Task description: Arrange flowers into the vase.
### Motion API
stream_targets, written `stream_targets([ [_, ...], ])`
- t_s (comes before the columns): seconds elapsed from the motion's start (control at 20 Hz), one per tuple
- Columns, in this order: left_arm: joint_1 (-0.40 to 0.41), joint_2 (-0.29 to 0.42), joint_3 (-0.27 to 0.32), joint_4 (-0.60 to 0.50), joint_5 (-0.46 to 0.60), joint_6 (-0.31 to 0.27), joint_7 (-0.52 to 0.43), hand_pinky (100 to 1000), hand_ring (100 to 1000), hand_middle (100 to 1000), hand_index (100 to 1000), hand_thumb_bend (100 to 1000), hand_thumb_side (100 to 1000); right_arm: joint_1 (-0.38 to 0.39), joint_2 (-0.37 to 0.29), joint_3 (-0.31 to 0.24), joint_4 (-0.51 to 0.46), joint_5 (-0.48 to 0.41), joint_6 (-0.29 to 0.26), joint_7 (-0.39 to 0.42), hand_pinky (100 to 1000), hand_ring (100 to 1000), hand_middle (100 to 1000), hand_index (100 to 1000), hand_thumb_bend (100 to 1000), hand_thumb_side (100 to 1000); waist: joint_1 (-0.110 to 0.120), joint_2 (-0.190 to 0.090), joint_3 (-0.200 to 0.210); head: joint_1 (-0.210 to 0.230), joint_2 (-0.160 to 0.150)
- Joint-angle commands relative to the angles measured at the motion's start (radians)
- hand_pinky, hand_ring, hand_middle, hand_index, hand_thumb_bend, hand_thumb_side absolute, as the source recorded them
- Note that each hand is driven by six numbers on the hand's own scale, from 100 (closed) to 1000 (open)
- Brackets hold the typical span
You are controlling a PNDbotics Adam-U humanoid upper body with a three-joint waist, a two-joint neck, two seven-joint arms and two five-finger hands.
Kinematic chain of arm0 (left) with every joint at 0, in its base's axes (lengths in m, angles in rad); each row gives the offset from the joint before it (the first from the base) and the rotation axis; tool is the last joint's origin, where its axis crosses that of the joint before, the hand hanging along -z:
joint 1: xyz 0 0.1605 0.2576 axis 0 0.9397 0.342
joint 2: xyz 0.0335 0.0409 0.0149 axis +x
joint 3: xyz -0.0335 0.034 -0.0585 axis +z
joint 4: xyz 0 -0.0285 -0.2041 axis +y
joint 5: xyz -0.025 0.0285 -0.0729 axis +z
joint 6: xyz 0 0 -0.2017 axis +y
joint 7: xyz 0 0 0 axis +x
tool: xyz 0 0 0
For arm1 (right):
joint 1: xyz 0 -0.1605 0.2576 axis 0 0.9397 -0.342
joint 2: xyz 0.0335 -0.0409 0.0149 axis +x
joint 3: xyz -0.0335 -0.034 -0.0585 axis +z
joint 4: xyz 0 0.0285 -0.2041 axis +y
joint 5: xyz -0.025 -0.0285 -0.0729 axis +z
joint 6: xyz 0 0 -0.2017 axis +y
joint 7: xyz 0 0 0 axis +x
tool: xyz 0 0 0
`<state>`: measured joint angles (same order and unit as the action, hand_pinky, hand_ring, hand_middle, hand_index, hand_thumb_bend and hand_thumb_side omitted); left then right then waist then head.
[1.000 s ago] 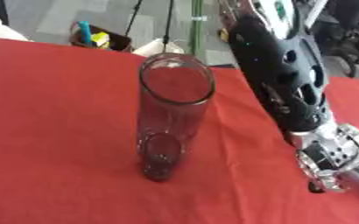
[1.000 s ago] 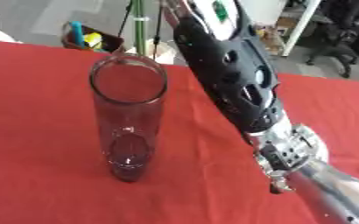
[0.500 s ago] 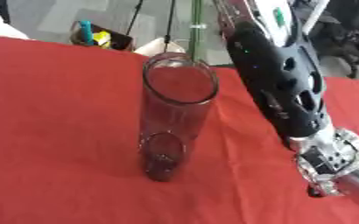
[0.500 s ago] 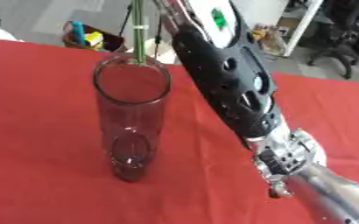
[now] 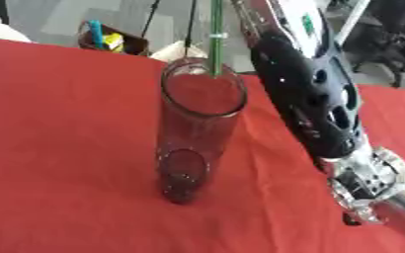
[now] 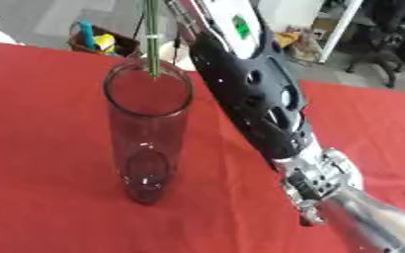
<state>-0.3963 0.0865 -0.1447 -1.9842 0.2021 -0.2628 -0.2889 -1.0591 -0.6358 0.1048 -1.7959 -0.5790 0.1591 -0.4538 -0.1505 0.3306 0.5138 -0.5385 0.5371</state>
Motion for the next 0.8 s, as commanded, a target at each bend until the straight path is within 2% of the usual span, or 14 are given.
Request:
stream_targets([
  [0.05, -0.013, -0.001, -0.009, -0.016, 0.008, 0.005, -0.002, 502, 445, 658, 753, 100, 955, -0.009, -0.008, -0.014, -0.023, 0.008, -0.006, -0.003, 100, 222, 100, 100, 100, 512, 0.007, -0.016, 0.001, -0.004, 0.005],
  [0.35, -0.015, -0.003, -0.009, -0.016, 0.006, 0.006, -0.004, 501, 445, 658, 753, 100, 956, 0.009, -0.002, -0.009, -0.056, 0.026, -0.03, -0.009, 100, 239, 100, 100, 100, 518, 0.006, -0.01, 0.0, -0.001, 0.002],
  [0.8, -0.017, -0.005, -0.007, -0.016, 0.003, 0.008, -0.005, 500, 444, 659, 752, 100, 957, 0.031, 0.004, -0.004, -0.081, 0.091, -0.038, -0.007, 100, 345, 100, 100, 100, 517, 0.007, -0.005, -0.003, 0.011, 0.015],
])
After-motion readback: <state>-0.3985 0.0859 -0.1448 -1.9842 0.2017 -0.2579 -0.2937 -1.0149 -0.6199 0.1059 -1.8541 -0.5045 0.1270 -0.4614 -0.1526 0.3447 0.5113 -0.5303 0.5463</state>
